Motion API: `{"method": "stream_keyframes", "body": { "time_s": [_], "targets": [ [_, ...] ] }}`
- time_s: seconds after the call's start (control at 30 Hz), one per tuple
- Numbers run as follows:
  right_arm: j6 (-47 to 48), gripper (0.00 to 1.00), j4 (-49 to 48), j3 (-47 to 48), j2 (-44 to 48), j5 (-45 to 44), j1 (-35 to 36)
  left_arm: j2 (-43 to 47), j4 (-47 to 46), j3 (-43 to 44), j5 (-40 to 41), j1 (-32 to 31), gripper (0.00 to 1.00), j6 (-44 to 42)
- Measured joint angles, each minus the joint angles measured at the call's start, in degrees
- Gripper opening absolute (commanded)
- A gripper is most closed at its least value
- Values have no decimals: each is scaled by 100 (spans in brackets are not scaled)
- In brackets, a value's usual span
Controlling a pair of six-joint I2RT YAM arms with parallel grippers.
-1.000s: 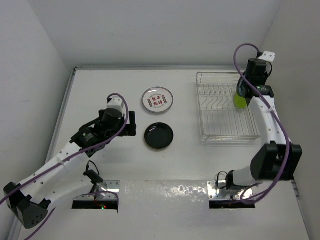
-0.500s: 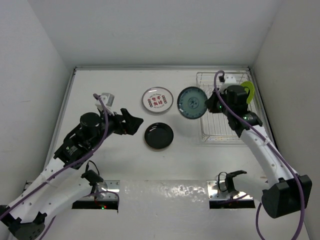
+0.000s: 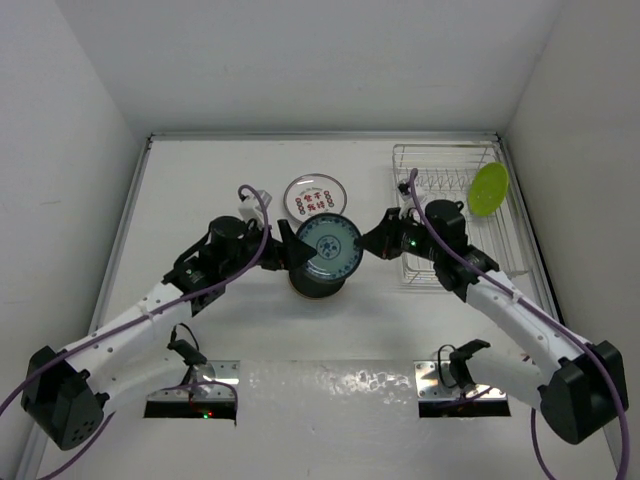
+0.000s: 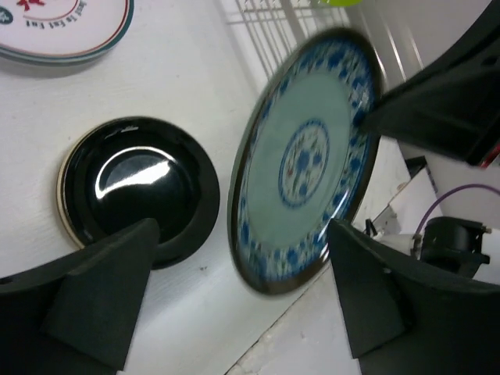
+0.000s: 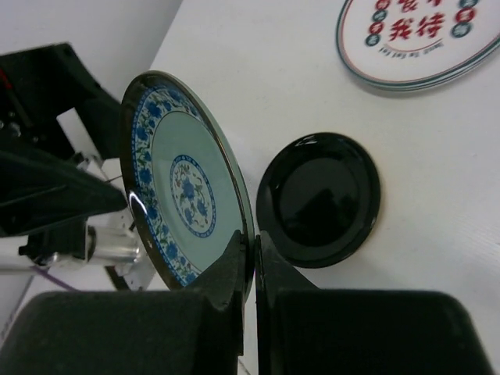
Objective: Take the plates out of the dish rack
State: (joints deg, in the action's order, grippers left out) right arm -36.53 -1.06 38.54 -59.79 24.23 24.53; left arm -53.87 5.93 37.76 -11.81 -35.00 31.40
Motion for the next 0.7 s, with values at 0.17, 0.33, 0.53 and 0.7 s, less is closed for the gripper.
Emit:
{"method": "stream_keyframes", "body": {
  "time_s": [0.17,0.33,0.53,0.7],
  "targets": [
    [-282,2,-343,-282,0,199,140,-238,-356,39,79,-15,11,79],
    [-457,44,-490,-531,11,146,129,-343,-531,55,155,-37,0,76],
    [-251,99,-127,-688,304,-553,160,-605,-501,46,507,-52,0,85],
    [166,99,778,-693,885,-2114,149,-986,-476,-9,855,-52,0,85]
  ]
}}
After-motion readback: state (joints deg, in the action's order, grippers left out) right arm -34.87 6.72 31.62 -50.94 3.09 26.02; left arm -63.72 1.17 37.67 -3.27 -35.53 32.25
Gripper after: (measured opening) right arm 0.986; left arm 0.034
